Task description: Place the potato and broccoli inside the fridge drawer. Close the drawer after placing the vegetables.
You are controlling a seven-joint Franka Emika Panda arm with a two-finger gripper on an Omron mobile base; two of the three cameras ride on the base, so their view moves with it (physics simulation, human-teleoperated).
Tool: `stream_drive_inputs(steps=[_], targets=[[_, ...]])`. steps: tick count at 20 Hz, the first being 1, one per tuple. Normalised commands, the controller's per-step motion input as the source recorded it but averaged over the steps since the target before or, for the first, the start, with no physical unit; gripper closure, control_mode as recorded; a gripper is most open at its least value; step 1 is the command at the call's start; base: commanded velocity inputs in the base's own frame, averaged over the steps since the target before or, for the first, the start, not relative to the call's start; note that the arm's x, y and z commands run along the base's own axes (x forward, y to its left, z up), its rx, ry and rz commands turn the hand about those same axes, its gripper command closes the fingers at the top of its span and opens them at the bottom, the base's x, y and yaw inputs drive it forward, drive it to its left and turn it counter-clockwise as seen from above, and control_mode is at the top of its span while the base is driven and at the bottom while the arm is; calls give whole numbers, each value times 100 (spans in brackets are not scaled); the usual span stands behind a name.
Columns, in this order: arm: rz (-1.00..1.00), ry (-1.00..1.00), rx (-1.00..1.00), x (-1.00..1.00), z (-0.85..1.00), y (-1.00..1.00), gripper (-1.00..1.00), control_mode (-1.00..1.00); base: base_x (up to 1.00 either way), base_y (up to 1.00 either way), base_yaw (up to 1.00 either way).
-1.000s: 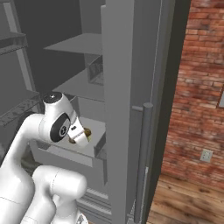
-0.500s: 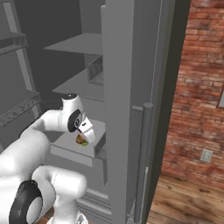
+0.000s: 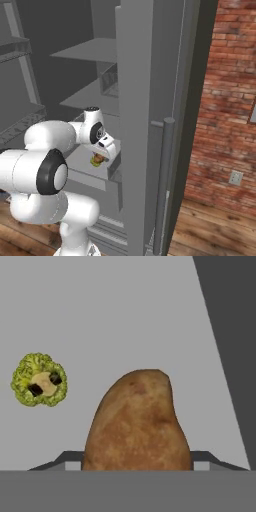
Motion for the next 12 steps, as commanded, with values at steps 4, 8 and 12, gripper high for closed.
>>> stream_drive_inputs(steps=[4, 8, 12], targets=[[14, 0, 0, 8, -48, 0, 100, -100, 0, 0, 0], [12, 0, 0, 1, -48, 0, 100, -100, 0, 0, 0], [9, 2, 0, 26, -17, -11, 100, -100, 0, 0, 0]])
